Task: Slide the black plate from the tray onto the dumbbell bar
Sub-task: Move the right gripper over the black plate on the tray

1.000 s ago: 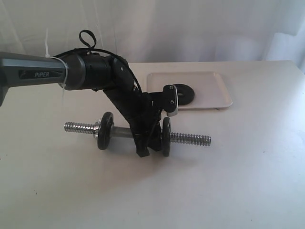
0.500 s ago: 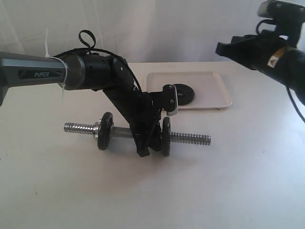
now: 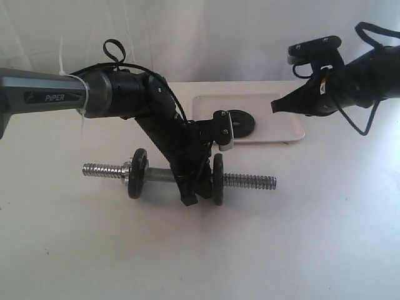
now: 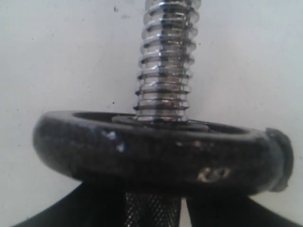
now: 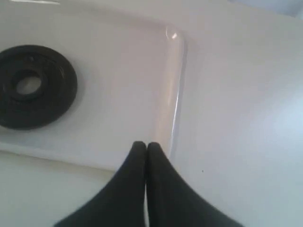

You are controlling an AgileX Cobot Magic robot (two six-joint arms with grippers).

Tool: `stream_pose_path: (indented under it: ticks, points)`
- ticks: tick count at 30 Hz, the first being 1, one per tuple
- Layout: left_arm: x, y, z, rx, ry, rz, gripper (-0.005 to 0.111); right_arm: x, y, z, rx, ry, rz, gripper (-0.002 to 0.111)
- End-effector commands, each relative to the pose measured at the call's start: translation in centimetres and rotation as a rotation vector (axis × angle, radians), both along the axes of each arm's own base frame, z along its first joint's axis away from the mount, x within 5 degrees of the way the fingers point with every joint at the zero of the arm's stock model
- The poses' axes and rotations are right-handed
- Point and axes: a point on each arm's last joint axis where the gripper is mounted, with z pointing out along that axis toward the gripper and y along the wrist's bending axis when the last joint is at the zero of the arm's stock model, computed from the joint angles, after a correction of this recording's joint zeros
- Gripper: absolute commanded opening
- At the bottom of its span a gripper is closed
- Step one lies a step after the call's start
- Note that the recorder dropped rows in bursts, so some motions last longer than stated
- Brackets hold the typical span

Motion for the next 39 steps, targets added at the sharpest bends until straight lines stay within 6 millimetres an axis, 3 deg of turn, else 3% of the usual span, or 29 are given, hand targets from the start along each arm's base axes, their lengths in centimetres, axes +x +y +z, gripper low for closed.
stream_pose_path:
  ticks: [1,8,12,14,21,26,32,34,39]
  points:
    - [-0.6,-0.2,0.2,-0.011,0.052,0.006,0.0,-0.1,0.5,-1.1,-0.048,0.061,0.024,0.0]
    - [-0.6,-0.2,0.2,-0.01,0.054,0.005,0.0,-0.1,2.5,-1.7,-0.157,0.235,0.15,0.0]
    - [-0.6,-0.2,0.2,-0.01,0.054,0.005,0.0,0.4,3.4,-2.9,-0.121,0.291,0.238,0.0]
    - [-0.6,-0.2,0.2,-0.01,0.054,0.005,0.0,1.1,3.8,-3.4,-0.083,0.276,0.235,0.0]
    - [-0.6,-0.2,0.2,-0.01,0.054,0.005,0.0,3.3,4.3,-1.8,-0.003,-0.021,0.183,0.0]
    - [-0.6,-0.2,0.2,-0.011,0.053,0.006,0.0,4.2,4.5,-2.5,-0.073,0.116,0.248,0.0]
    - [-0.6,-0.2,0.2,-0.011,0.053,0.006,0.0,5.5,7.5,-4.7,0.012,0.135,0.47,0.0]
    - [-0.6,-0.2,0.2,-0.01,0.054,0.005,0.0,6.0,7.8,-5.0,0.073,0.076,0.449,0.0]
    - [-0.6,-0.2,0.2,-0.01,0.054,0.005,0.0,6.7,7.4,-5.9,0.039,0.029,0.397,0.0]
